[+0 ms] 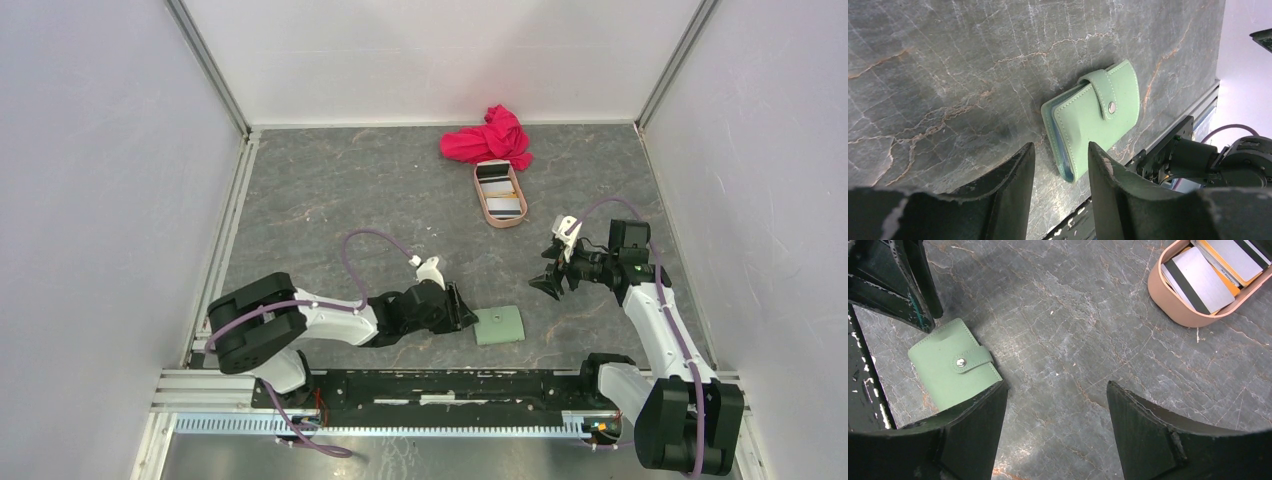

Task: Put the credit cards into the card holder
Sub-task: Move the card holder to the center of the board.

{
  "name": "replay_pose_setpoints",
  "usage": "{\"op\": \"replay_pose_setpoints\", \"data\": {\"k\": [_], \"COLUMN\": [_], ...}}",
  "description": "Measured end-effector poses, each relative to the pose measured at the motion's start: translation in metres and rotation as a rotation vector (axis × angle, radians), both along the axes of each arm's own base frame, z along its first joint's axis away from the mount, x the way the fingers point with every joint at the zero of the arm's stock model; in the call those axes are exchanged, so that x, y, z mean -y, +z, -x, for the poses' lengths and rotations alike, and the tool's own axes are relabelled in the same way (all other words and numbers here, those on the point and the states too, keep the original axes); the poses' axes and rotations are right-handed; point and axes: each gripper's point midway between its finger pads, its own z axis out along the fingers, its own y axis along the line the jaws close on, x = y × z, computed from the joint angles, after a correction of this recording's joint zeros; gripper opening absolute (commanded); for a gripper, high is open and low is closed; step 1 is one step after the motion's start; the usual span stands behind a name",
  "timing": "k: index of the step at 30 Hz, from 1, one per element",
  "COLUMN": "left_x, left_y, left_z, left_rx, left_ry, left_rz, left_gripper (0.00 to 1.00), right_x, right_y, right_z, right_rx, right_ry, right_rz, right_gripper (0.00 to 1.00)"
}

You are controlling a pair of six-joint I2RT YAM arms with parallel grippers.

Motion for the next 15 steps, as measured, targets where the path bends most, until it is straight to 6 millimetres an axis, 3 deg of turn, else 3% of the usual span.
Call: {"op": "replay_pose_setpoints", "data": {"k": [2,5,10,15], "left_x": [0.002,0.005,0.016,0.021], "left_y": [-0.003,-0.009,-0.011,-0.004], "left_z": [-0.001,-0.002,-0.004,-0.009], "left_rx": [-0.007,-0.015,-0.026,-0.013], "left_ry": [0.006,0.009,0.007,0.012], "left_rz": [0.004,0.003,0.034,0.070], "left_gripper": [0.49,0.39,0.04,0.02], "right_x": [0.000,0.000,0.000,0.001], "right_y": [0.000,0.000,0.000,0.000], "right_z": [0.000,0.000,0.000,-0.001], "right_rx": [0.002,0.004,0.008,0.012], "right_ry": [0.001,0.002,0.003,0.006], "right_rz": [0.001,0.003,0.006,0.008], "right_gripper": [0.80,0.80,0.80,0.80]}}
